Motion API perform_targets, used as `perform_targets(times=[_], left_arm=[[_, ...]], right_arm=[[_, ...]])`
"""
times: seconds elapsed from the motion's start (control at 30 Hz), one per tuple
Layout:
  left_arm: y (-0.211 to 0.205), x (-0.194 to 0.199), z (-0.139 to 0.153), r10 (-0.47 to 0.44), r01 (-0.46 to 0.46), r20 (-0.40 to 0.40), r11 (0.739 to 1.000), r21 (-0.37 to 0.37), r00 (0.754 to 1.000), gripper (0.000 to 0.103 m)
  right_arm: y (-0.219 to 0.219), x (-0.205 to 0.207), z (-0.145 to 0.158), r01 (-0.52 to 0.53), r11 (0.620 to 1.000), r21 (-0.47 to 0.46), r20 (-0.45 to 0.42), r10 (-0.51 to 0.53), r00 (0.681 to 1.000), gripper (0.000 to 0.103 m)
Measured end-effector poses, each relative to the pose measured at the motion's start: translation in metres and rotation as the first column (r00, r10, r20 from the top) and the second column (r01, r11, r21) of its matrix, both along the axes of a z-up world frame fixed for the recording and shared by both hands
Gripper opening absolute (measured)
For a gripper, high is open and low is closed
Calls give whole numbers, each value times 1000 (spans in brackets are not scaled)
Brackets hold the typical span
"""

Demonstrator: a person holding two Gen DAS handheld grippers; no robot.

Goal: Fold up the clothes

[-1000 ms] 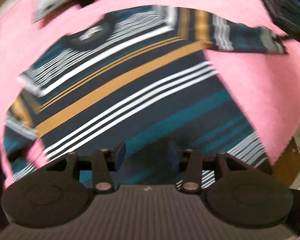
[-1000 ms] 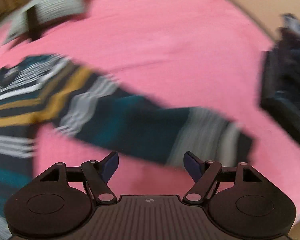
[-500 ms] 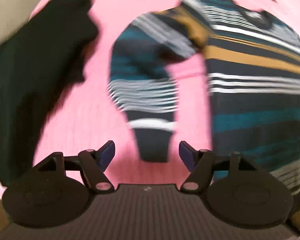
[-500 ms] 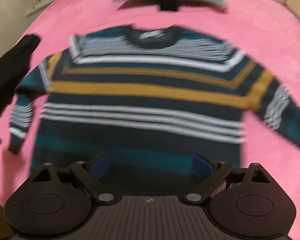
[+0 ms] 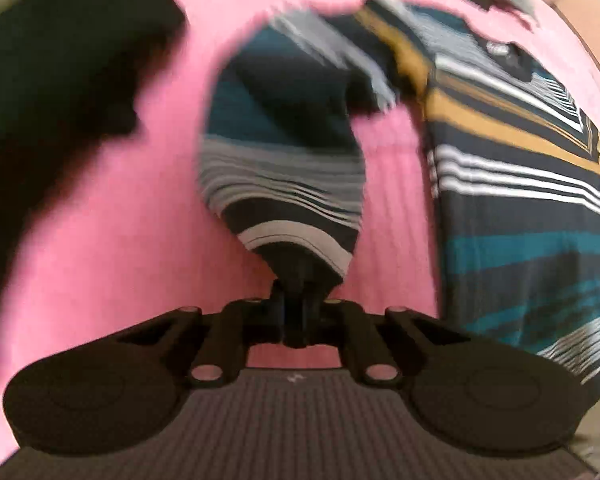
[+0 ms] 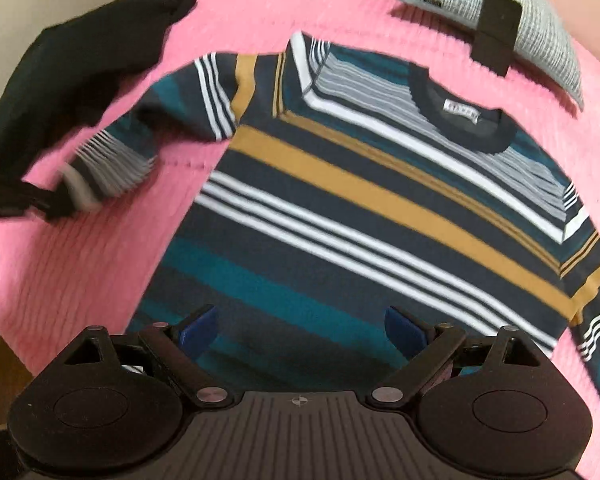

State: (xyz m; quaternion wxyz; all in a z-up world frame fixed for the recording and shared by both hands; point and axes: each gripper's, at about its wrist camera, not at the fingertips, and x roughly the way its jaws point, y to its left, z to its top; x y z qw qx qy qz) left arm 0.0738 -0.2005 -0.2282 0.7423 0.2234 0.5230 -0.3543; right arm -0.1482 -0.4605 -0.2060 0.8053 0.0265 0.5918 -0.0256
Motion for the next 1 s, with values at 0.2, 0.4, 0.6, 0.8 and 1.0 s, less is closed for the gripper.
perform_targets(times=[0.2, 0.4, 0.6, 0.8, 1.0], left_arm=[[65, 42, 74, -49, -40, 364, 972, 234, 930, 8], [90, 66, 55, 119, -184, 260, 952, 245, 958, 29], [89, 52, 53, 114, -157, 202, 964, 213, 973, 42], [81, 40, 38, 15, -41, 148, 984, 176, 989, 52], [53, -2, -39, -229, 179, 144, 939, 295, 963, 52]], right_arm=[[-6, 7, 15, 48, 999, 2, 17, -48, 999, 93], [-3, 5, 20, 96, 995, 24, 14, -96, 995, 93], [-1, -13, 26, 147, 989, 14, -6, -147, 989, 93], [2, -27, 29, 205, 978, 34, -10, -205, 979, 93], [16, -35, 8, 167, 986, 19, -74, -165, 984, 93]])
